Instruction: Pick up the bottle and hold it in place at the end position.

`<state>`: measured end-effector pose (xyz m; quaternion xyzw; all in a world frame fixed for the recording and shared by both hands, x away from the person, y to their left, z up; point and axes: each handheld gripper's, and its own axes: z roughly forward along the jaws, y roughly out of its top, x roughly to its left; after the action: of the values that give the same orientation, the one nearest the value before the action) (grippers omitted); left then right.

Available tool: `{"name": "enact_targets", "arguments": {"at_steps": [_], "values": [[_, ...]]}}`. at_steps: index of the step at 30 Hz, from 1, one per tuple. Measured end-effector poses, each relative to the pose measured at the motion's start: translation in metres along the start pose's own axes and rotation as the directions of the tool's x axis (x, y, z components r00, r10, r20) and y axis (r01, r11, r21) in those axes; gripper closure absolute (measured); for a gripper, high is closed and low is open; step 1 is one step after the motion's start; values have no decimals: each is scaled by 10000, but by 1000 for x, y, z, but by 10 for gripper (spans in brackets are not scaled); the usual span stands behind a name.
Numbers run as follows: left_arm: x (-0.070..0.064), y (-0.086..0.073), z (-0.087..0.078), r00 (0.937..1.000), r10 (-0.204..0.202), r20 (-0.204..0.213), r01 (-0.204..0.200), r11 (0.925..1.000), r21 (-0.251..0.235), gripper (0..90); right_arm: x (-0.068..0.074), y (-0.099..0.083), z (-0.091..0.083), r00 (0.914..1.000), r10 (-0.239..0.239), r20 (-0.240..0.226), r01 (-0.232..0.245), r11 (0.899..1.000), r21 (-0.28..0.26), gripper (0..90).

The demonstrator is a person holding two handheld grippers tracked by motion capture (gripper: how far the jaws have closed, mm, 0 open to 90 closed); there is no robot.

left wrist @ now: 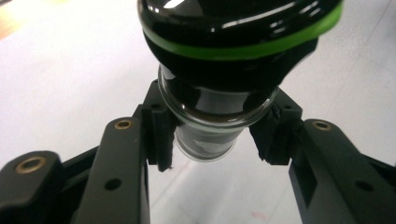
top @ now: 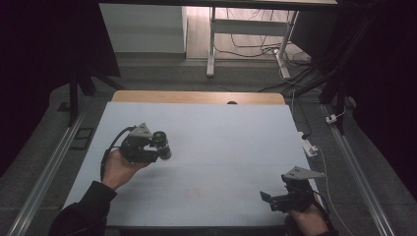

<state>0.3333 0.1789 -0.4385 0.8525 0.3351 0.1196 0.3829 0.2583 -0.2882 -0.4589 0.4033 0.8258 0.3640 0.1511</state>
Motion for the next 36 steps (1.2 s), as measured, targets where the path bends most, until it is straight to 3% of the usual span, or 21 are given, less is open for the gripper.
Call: {"name": "enact_targets", "arguments": {"at_steps": [10,19,30,36], "values": [[-4,36,38,9997,156,203,-156,9999,-16,540,-1,0,0,10000,17,-31,-17,10000,-9,4],[-6,53,73,9991,204,369,-209,9997,115,540,-1,0,0,10000,16,-57,-17,10000,-28,4],[-7,60,104,9994,302,151,-307,9989,346,539,-1,0,0,10000,-8,-58,8,10000,-21,4],[-1,56,115,10000,51,47,-53,9989,460,539,0,-1,0,10000,-14,-50,14,10000,-21,4]]}}
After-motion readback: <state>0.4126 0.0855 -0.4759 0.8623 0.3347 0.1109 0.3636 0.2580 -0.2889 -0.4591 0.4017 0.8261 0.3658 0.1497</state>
